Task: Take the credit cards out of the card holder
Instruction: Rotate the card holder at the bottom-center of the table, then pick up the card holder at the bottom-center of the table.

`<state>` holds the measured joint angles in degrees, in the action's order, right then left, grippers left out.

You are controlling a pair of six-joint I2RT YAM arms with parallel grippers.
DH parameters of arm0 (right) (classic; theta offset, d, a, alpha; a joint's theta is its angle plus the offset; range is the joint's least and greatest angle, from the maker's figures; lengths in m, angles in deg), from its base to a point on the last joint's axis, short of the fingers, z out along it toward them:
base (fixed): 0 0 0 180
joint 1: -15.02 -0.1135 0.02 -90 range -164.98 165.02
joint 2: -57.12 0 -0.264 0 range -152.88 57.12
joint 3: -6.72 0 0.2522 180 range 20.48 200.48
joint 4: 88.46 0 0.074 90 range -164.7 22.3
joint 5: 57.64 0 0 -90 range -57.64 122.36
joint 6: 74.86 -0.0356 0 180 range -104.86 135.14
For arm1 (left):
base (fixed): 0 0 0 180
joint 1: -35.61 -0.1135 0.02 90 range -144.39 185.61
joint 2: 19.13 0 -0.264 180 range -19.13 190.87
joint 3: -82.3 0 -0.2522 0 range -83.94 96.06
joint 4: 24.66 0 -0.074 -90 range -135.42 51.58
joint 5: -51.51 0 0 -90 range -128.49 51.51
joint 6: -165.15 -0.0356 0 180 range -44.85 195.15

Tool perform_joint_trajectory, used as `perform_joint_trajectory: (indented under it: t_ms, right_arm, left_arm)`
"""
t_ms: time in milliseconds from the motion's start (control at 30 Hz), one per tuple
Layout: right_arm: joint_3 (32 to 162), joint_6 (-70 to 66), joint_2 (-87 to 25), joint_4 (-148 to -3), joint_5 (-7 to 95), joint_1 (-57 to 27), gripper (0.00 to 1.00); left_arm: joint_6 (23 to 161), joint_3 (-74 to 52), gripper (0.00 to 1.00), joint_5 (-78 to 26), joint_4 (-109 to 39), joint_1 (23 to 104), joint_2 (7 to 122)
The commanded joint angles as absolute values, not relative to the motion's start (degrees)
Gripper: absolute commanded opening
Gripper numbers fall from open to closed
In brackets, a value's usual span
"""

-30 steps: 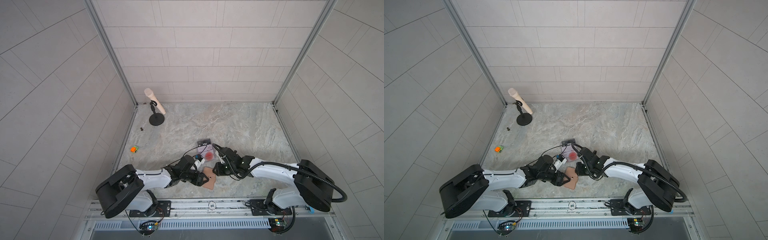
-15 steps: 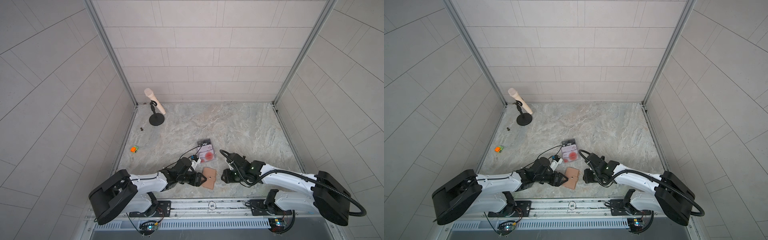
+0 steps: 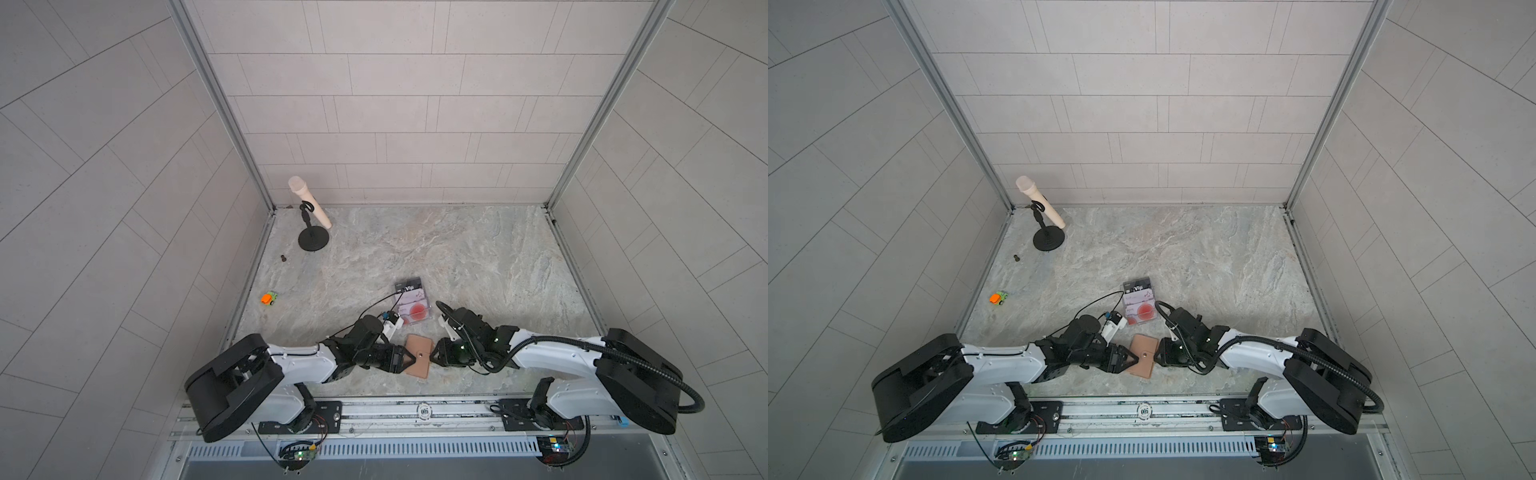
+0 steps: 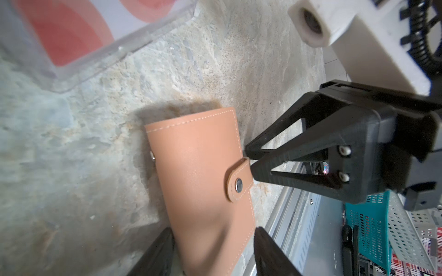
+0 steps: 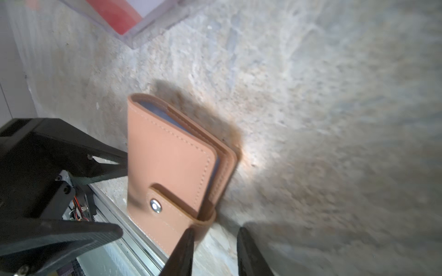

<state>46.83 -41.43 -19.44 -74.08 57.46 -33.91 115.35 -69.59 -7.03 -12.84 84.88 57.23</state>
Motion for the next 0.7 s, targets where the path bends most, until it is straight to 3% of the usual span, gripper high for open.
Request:
perform_joint_trajectory:
  t_ms: [0,333,667]
  right_arm:
    - [46.2,-43.7,-22.2,-76.5,57.1,-34.6,0.33]
    - [46.4,-44.8,-26.1,-81.4,57.8,-34.8,0.3]
    - [46.3,-43.9,-24.9,-80.1,56.7,-34.8,0.29]
  left_arm:
    - [118.0,-71.7,0.57,-5.4,-10.0,85.1,58.8]
    - [123.9,-73.3,0.54,-2.6,1.3,85.1,62.2]
    - [125.6,-73.1,0.4,-3.6,1.6,85.1,61.0]
